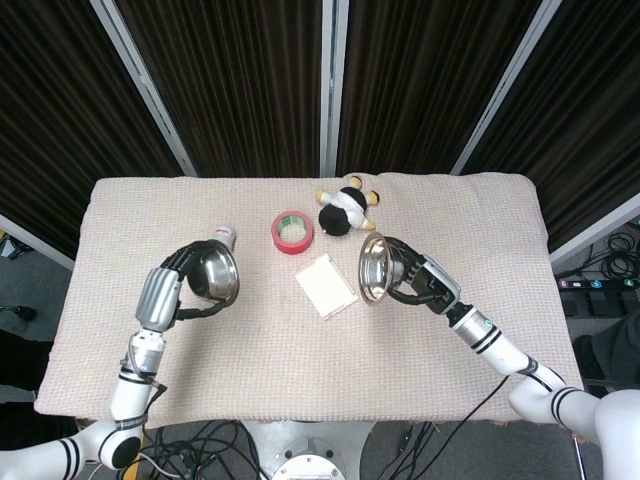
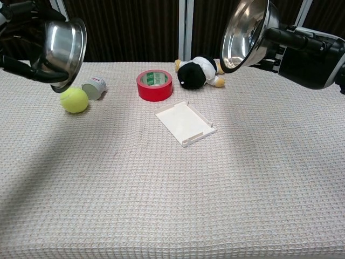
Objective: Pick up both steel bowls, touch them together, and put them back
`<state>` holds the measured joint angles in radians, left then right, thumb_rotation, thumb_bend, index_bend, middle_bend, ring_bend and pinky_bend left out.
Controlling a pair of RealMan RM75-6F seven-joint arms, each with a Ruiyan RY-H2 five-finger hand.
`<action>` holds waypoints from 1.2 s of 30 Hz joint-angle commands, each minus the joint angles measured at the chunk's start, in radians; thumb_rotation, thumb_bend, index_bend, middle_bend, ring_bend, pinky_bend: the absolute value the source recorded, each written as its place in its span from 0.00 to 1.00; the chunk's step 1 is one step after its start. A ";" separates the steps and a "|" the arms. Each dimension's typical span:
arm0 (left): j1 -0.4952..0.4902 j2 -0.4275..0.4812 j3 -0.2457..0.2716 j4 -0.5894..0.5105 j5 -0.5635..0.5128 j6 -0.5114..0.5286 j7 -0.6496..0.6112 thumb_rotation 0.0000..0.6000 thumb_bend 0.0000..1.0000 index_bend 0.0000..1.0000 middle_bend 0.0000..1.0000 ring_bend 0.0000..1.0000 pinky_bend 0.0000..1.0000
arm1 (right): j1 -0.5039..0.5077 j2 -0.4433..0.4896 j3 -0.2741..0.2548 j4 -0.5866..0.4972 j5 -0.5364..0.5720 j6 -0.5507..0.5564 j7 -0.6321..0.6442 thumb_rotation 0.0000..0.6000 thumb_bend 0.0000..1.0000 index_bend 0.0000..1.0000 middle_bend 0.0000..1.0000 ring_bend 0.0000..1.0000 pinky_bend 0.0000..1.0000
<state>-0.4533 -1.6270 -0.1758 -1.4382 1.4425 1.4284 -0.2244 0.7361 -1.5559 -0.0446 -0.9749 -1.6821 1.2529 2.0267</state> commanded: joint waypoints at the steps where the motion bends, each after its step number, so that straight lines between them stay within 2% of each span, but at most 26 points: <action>1: 0.007 -0.027 -0.010 -0.065 0.033 -0.017 -0.234 1.00 0.18 0.45 0.40 0.41 0.65 | 0.001 -0.009 0.001 0.010 0.001 0.001 0.010 1.00 0.24 0.52 0.35 0.25 0.37; 8: -0.009 0.010 -0.012 -0.162 0.043 -0.066 -0.366 1.00 0.18 0.45 0.41 0.41 0.65 | 0.027 -0.047 0.000 0.052 -0.007 -0.016 0.057 1.00 0.24 0.52 0.36 0.25 0.37; 18: -0.052 -0.016 -0.044 -0.143 0.023 -0.115 -0.380 1.00 0.19 0.45 0.41 0.41 0.65 | 0.095 -0.117 0.007 0.091 -0.032 -0.035 0.110 1.00 0.24 0.52 0.36 0.25 0.37; 24: -0.076 -0.044 -0.061 -0.119 0.014 -0.131 -0.367 1.00 0.20 0.47 0.42 0.41 0.65 | 0.156 -0.160 0.026 0.093 -0.029 -0.073 0.120 1.00 0.24 0.52 0.36 0.25 0.37; 36: -0.096 -0.086 -0.079 -0.088 0.036 -0.083 -0.238 1.00 0.20 0.47 0.42 0.41 0.65 | 0.246 -0.219 0.066 0.108 -0.007 -0.119 0.152 1.00 0.24 0.52 0.37 0.25 0.37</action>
<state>-0.5469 -1.7082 -0.2531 -1.5275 1.4751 1.3395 -0.4694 0.9767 -1.7707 0.0179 -0.8672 -1.6919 1.1381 2.1771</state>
